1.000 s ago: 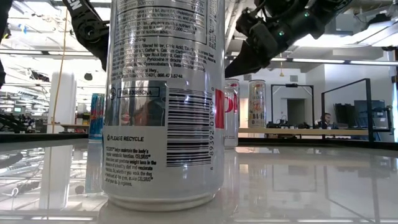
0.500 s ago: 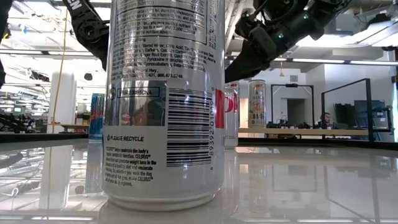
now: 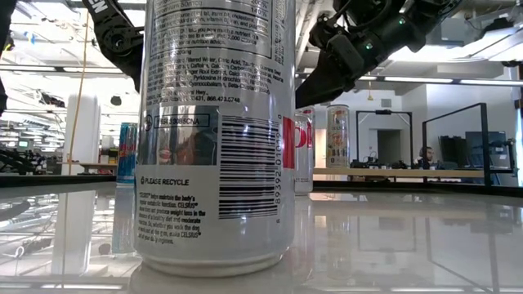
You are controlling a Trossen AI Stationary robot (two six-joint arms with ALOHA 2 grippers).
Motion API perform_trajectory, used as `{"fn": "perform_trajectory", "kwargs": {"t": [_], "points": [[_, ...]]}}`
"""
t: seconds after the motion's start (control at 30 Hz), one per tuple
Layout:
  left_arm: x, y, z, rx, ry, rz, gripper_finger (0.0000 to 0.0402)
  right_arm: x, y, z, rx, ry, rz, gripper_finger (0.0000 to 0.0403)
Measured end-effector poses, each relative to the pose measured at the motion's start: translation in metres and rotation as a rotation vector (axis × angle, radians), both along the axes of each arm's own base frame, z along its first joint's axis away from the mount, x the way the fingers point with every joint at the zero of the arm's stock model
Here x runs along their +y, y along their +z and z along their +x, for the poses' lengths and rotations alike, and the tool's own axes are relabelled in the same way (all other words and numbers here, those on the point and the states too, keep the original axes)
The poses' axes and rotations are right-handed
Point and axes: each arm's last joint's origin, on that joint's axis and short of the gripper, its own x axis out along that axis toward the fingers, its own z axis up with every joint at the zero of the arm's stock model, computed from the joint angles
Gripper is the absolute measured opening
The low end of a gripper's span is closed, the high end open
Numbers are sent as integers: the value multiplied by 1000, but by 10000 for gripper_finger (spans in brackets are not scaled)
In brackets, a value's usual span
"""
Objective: Place canned beverage on shelf
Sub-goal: Put the top silver soda can on the shelf
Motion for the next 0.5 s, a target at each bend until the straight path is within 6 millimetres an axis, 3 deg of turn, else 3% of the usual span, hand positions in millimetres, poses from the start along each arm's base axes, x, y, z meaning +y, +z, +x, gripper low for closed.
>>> {"fn": "perform_trajectory", "kwargs": {"t": [0.5], "points": [[0,0,0,1,-1,3,2,-2,0,0,-2,-53,-5,354]]}}
